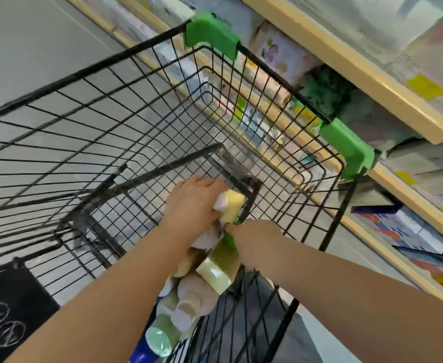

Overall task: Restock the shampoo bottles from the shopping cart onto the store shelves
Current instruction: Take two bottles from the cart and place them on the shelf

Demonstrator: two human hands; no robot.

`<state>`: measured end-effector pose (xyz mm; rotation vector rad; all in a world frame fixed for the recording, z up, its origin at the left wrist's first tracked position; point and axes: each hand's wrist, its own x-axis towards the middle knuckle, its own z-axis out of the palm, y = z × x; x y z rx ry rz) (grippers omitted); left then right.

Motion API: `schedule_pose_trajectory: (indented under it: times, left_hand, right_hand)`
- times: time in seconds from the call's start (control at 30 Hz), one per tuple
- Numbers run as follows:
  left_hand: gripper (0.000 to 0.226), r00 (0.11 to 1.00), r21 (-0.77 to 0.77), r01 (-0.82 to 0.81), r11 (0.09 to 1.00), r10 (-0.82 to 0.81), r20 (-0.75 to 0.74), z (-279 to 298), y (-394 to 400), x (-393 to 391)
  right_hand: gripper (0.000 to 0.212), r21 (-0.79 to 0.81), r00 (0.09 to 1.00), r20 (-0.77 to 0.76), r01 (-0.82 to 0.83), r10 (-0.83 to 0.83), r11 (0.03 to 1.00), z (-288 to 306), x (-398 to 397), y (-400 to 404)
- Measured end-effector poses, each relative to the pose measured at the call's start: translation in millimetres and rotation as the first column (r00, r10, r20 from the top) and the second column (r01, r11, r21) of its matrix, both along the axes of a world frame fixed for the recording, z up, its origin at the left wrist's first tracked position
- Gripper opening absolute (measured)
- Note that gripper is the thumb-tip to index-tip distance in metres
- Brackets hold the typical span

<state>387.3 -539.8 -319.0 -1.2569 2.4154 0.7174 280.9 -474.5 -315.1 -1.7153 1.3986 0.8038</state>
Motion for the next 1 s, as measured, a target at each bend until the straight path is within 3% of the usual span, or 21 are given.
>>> schedule_pose_trajectory:
  times: [0.17, 0.27, 0.33, 0.53, 0.8, 0.9, 1.0]
  left_hand:
    - [0.049, 0.999, 0.024, -0.031, 0.999, 0.031, -0.023, 0, -7, -4]
    - [0.051, 1.000, 0.080, -0.011, 0.997, 0.010, 0.003, 0, -5, 0]
    - [0.051, 0.998, 0.071, -0.061, 0.996, 0.062, -0.006, 2, -1, 2]
    - [0.045, 0.991, -0.066, -0.132, 0.989, 0.131, -0.020, 6, 11, 1]
    - [0.043, 0.965, -0.139, -0.243, 0.960, 0.226, -0.131, 46, 28, 7]
    - [0.044, 0.937, -0.198, -0.314, 0.928, 0.269, -0.225, 82, 32, 5]
    - [0.042, 0.906, -0.297, -0.297, 0.908, 0.169, -0.389, 118, 40, -2]
  right_hand:
    - [0.052, 0.047, 0.998, 0.049, 0.047, -0.049, 0.998, -5, -1, 2]
    - [0.032, 0.013, 0.976, 0.076, 0.202, -0.202, 0.979, -12, 6, 2]
    - [0.030, -0.014, 0.969, 0.107, 0.227, -0.224, 0.974, -11, 7, 0]
    - [0.033, -0.129, 0.995, -0.017, -0.103, 0.102, 0.986, 21, 2, -2]
    - [0.050, -0.255, 0.987, 0.069, 0.160, -0.148, 0.954, 84, -25, 19]
    - [0.042, -0.325, 0.954, 0.127, 0.299, -0.272, 0.897, 119, -39, 34]
    - [0.032, -0.440, 0.940, 0.176, 0.340, -0.292, 0.831, 153, -52, 50]
